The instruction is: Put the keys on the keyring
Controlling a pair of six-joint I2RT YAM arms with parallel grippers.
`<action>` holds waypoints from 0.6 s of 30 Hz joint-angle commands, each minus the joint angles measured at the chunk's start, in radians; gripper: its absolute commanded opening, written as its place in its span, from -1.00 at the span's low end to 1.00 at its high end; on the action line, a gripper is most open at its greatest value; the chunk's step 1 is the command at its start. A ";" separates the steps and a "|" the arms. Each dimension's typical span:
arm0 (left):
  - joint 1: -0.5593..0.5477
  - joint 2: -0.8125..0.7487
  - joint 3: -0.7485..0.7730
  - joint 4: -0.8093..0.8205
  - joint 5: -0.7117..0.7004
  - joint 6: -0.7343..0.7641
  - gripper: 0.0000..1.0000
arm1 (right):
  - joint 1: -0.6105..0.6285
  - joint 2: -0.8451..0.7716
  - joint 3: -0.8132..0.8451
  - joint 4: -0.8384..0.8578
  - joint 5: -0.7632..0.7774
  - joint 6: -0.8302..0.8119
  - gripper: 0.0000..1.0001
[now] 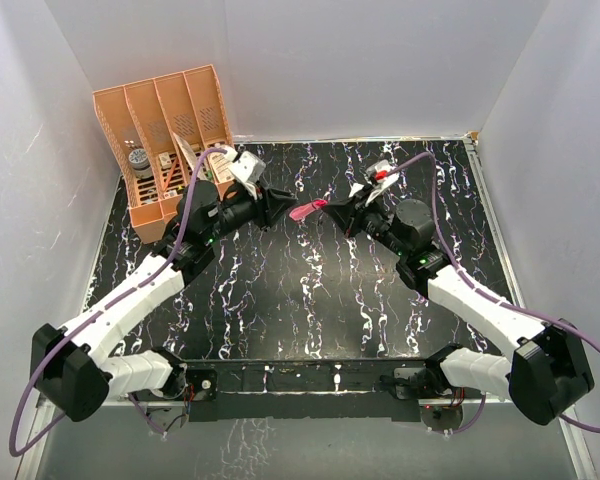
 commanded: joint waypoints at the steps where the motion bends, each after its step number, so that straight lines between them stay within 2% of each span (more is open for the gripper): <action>1: -0.003 0.034 -0.013 0.190 -0.034 -0.175 -0.50 | -0.007 0.012 0.012 0.179 -0.018 0.133 -1.00; 8: -0.003 0.039 -0.065 0.366 0.012 -0.278 -0.48 | -0.009 0.040 0.024 0.274 -0.024 0.250 -1.00; 18: -0.003 0.033 -0.099 0.419 0.067 -0.334 -0.48 | -0.013 0.063 0.041 0.313 -0.042 0.315 -1.00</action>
